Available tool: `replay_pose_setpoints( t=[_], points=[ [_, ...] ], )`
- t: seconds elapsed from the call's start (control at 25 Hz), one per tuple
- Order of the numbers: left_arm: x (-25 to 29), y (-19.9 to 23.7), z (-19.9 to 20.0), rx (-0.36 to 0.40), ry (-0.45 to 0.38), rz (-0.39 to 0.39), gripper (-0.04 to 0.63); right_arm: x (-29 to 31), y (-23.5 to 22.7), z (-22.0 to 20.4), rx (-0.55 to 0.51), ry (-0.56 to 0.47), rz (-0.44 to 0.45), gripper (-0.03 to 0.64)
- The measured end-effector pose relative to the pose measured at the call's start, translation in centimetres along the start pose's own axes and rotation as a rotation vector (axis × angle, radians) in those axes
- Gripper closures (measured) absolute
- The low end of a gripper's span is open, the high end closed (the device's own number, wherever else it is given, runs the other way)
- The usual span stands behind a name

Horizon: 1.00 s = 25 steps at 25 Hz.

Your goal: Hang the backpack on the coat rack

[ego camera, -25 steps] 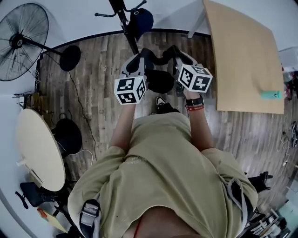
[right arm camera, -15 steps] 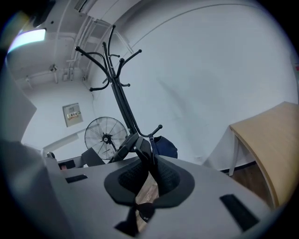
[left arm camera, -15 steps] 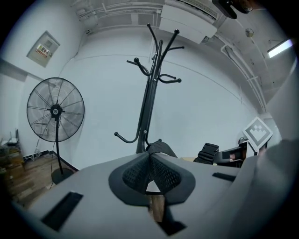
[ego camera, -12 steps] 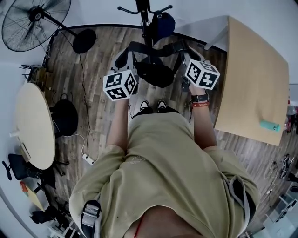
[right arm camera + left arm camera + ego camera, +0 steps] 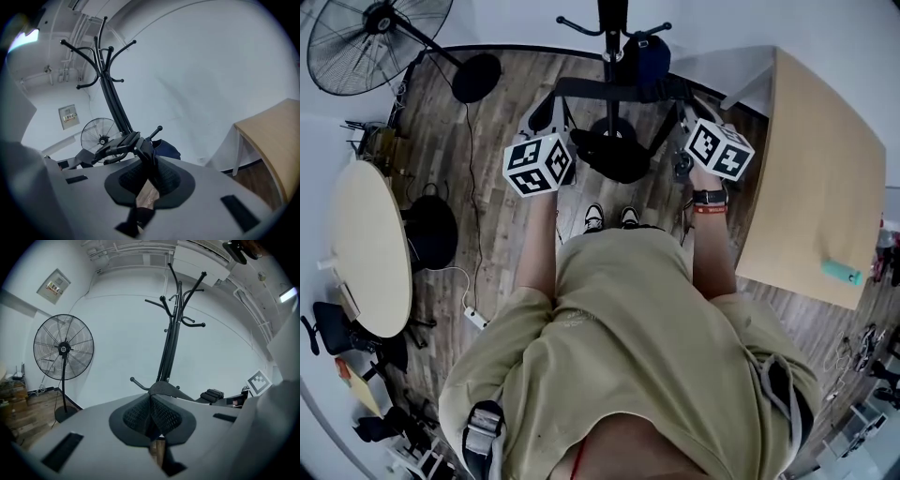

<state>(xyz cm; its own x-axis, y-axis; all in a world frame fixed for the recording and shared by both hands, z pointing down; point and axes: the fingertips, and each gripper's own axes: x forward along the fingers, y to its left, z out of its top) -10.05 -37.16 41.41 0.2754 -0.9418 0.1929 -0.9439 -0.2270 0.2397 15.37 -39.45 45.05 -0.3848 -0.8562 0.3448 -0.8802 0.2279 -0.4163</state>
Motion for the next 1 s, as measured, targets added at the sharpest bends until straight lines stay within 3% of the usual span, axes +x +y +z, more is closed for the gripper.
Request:
replay_pose_setpoints(
  t=[0.72,1.0],
  points=[
    [5.1,5.0,-0.1,0.020,0.035,0.010,0.571,5.5,0.4,0.1,0.001,0.023,-0.027,0.569],
    [6.5,6.0,-2.2,0.011,0.086,0.019,0.571,7.3,-0.7,-1.3,0.010,0.061,-0.051,0.569]
  ],
)
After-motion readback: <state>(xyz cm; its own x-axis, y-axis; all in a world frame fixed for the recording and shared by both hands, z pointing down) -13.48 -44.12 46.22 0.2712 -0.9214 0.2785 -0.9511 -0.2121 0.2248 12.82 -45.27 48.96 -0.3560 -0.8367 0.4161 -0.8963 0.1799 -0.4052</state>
